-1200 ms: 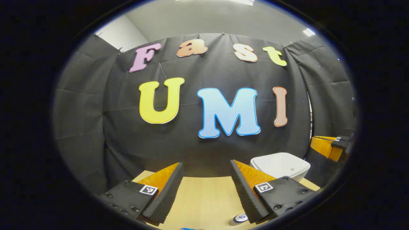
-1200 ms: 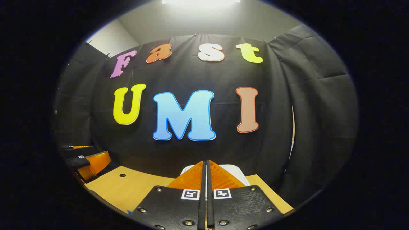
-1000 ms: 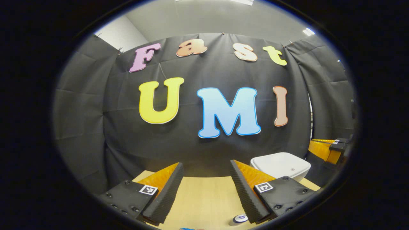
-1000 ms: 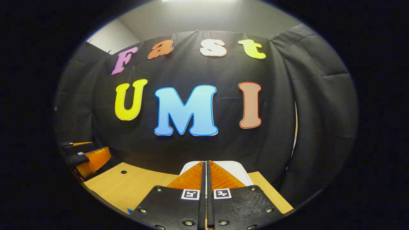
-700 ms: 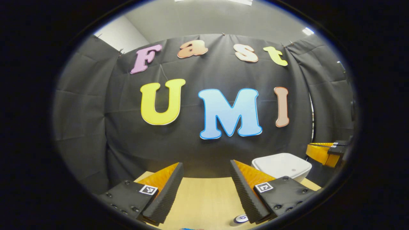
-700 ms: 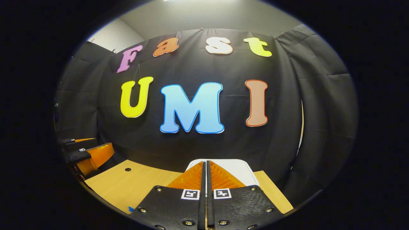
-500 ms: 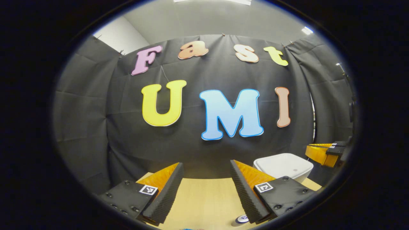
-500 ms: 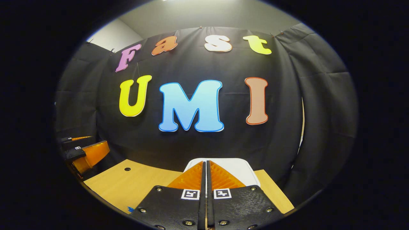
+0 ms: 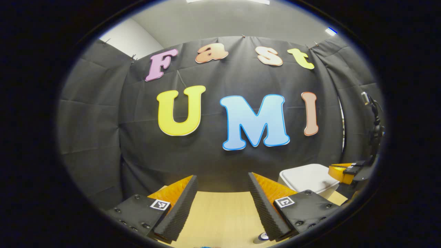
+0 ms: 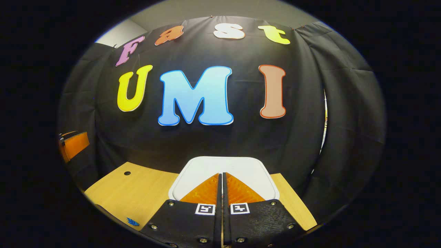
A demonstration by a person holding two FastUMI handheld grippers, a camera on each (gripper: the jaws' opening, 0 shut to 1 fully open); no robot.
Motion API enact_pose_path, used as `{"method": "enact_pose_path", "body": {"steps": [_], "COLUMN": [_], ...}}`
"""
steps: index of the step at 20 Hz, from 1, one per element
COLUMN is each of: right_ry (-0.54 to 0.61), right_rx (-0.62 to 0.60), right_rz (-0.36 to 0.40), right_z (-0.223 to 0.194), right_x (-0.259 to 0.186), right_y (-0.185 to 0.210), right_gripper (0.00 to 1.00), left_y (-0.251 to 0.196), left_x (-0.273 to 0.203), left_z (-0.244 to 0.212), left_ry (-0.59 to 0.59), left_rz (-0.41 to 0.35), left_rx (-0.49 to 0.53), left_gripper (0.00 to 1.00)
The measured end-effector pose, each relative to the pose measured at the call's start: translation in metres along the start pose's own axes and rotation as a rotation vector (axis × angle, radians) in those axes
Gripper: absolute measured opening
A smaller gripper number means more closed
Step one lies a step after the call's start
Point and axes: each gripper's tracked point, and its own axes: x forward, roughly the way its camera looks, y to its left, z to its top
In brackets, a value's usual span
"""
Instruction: Press the lid of the desktop garbage bin to open it, pick up the crumpled paper on the desktop and throw it into the bin, then pick up the pop can on the desktop and drop it into the bin, and finally close the garbage bin lid.
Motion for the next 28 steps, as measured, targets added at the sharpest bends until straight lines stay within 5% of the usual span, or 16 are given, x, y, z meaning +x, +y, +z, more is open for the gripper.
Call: {"method": "enact_pose_path", "body": {"steps": [11,13,18,19,24,25,28], "right_ry": [0.068,0.081,0.078,0.070,0.023,0.010,-0.033], "right_rx": [0.015,0.023,0.015,0.011,0.029,0.033,0.035], "right_rz": [0.001,0.004,-0.006,-0.007,0.000,0.001,0.008], "right_z": [-0.025,-0.029,-0.032,-0.030,-0.010,-0.005,0.013], "right_x": [0.012,0.013,0.011,0.010,0.002,-0.001,-0.012], "right_y": [-0.005,-0.005,-0.004,-0.004,-0.003,-0.002,0.000], "right_gripper": [0.02,0.02,0.02,0.02,0.02,0.02,0.02], "left_y": [-0.006,-0.009,-0.012,-0.012,-0.009,-0.007,-0.007], "left_x": [0.003,0.003,-0.002,-0.003,-0.006,-0.007,-0.011], "left_z": [-0.008,-0.009,-0.011,-0.011,-0.010,-0.010,-0.008], "left_ry": [0.023,0.026,0.031,0.030,0.027,0.027,0.023], "left_rz": [-0.002,-0.007,-0.016,-0.016,-0.011,-0.009,-0.010], "left_rx": [0.003,-0.001,-0.005,-0.007,0.002,0.003,0.004], "left_gripper": [0.98,0.91,0.98,0.91,0.99,0.91,0.92]}}
